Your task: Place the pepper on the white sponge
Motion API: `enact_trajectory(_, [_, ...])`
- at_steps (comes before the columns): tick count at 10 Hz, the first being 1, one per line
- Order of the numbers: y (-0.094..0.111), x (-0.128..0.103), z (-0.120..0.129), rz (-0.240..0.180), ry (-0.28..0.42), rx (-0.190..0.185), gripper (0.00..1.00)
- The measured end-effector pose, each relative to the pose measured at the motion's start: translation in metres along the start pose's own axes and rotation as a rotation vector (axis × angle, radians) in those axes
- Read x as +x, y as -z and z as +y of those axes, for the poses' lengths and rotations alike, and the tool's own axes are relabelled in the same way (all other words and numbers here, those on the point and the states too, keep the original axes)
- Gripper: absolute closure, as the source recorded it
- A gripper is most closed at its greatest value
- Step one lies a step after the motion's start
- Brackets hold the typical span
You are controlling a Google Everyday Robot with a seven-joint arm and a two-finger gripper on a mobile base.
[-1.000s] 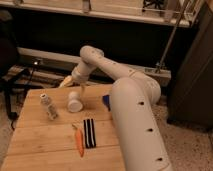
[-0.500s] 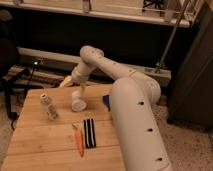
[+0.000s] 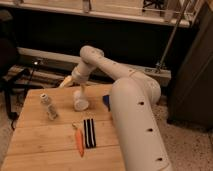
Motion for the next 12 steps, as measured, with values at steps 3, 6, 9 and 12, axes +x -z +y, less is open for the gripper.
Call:
enact_trajectory(3, [0.000,0.000,0.000,0.000,0.000,0.000,0.20])
enact_trajectory(6, [0.000,0.000,0.000,0.000,0.000,0.000,0.20])
enact_trajectory(9, [0.004,-0.001,0.001,-0.005,0.008,-0.021,0.20])
enact_trajectory(12, [0.019,-0.016,-0.008,-0.018,0.031,-0.134,0.20])
